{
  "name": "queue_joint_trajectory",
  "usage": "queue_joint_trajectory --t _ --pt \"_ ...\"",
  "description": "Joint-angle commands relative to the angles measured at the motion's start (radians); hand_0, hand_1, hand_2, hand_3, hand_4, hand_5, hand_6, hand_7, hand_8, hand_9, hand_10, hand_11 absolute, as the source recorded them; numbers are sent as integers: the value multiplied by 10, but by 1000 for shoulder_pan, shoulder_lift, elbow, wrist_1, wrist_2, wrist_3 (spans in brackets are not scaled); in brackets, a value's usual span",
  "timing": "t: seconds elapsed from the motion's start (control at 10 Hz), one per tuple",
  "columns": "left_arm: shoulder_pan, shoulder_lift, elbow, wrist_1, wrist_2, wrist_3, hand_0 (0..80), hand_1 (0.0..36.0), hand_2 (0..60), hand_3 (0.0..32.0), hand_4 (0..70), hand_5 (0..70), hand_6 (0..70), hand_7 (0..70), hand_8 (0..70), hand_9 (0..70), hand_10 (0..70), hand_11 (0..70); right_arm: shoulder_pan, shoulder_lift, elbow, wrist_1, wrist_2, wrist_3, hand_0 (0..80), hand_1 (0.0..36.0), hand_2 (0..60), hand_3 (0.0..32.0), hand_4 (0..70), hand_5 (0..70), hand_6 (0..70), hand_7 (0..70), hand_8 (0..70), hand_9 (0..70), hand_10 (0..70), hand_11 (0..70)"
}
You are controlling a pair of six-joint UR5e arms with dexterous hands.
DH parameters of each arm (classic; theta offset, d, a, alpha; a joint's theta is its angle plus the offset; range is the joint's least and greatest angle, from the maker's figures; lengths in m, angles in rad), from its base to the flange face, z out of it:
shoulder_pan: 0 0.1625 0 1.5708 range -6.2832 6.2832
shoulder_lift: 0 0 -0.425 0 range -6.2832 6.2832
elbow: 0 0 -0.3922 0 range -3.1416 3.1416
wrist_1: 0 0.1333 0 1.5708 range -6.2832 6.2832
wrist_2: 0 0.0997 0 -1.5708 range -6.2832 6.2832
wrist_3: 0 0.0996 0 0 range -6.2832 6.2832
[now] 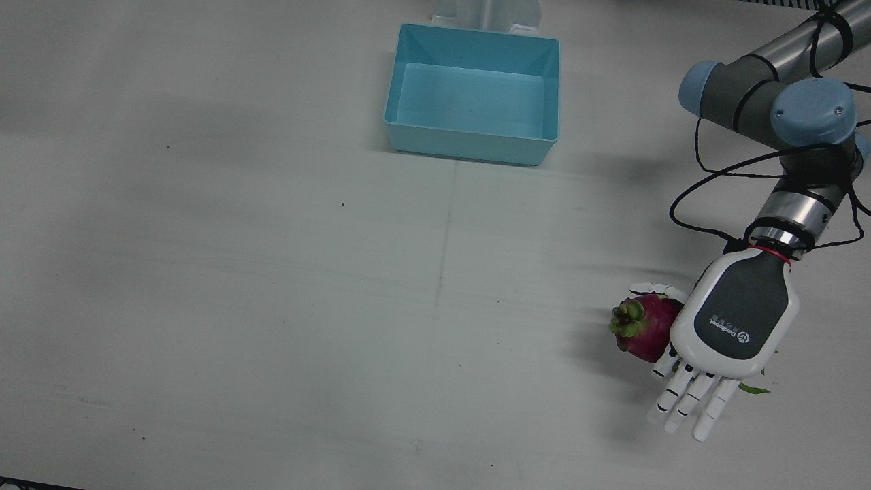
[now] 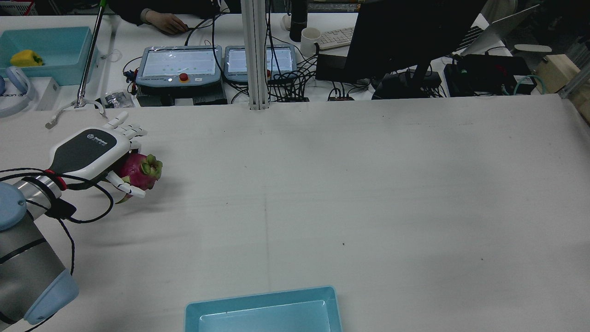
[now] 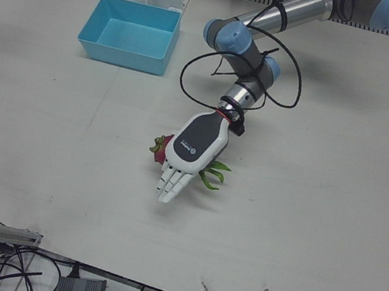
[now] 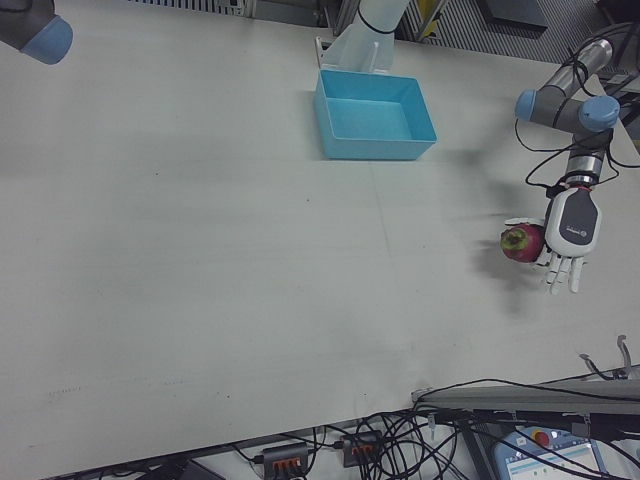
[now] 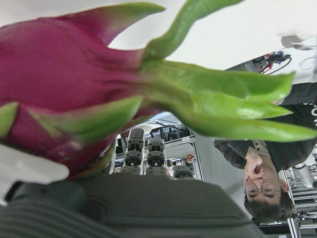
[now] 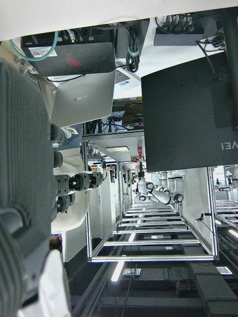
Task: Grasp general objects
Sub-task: 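Lift the dragon fruit and carry it with the left hand toward the blue tray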
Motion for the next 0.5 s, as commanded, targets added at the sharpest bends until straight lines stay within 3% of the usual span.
queue_joint_trajectory --t 0.0,0.1,0.2,0.3,0.4 --pt "7 -14 -116 37 161 -75 243 136 600 0 337 700 143 200 195 97 59 81 0 1 1 0 1 0 0 0 0 0 0 0 0 0 0 0 0 0" --pt "10 -16 -186 64 188 -81 221 118 600 0 325 700 142 202 198 103 61 83 0 0 1 0 1 0 0 0 0 0 0 0 0 0 0 0 0 0" --pt "27 -29 -229 80 217 -146 218 102 600 0 324 700 145 206 204 111 64 86 0 1 1 0 -1 0 0 0 0 0 0 0 0 0 0 0 0 0" --pt "52 -69 -246 115 237 -189 250 78 524 0 341 700 162 226 226 141 72 97 0 1 1 0 -1 0 0 0 0 0 0 0 0 0 0 0 0 0" --pt "93 -113 -272 171 249 -191 260 76 518 0 353 700 164 227 228 144 79 106 0 0 1 0 -1 0 0 0 0 0 0 0 0 0 0 0 0 0"
